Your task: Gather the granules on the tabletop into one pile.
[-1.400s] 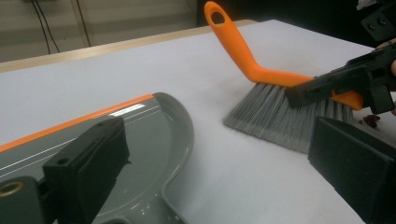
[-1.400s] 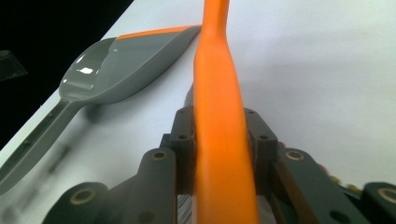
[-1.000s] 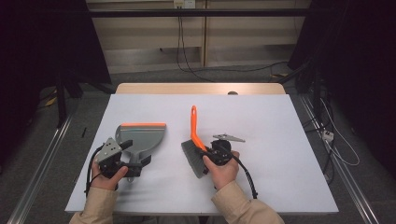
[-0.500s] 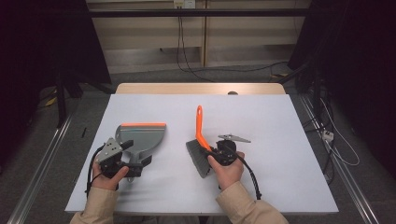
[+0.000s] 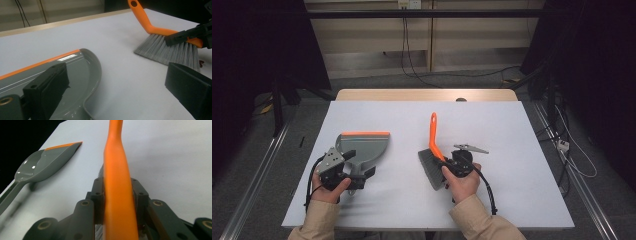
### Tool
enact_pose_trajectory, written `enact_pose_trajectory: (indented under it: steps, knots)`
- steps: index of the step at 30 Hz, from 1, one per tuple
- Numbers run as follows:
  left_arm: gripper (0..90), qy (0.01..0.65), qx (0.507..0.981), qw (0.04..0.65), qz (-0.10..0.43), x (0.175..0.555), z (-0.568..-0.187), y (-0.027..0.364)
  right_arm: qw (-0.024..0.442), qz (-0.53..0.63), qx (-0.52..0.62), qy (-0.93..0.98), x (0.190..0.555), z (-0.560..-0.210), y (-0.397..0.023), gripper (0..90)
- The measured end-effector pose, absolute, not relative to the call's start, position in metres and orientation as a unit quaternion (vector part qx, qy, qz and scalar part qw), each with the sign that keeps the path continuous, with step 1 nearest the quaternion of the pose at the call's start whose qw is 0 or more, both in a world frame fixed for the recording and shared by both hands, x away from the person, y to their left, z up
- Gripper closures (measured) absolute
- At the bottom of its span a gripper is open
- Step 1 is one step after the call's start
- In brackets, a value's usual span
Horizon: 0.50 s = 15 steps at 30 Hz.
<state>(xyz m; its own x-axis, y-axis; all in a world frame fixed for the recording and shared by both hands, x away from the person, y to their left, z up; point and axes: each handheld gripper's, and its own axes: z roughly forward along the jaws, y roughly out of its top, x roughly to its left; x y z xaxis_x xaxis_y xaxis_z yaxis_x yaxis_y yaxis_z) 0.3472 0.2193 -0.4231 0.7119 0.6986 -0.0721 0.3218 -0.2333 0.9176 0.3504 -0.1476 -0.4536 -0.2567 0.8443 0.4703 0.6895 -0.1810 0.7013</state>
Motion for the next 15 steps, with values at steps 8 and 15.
enact_pose_trajectory:
  steps: [8, 15]
  knots:
    - [4.6, 0.334, 0.764, 0.521, 0.182, 0.3473, -0.4228, 0.2194, 0.085, 0.471, 0.607, 0.634, 0.3496, -0.4525, -0.1532, 70.2]
    - [4.6, 0.334, 0.764, 0.521, 0.182, 0.3472, -0.4228, 0.2192, 0.089, 0.47, 0.61, 0.632, 0.3497, -0.4519, -0.1575, 70.2]
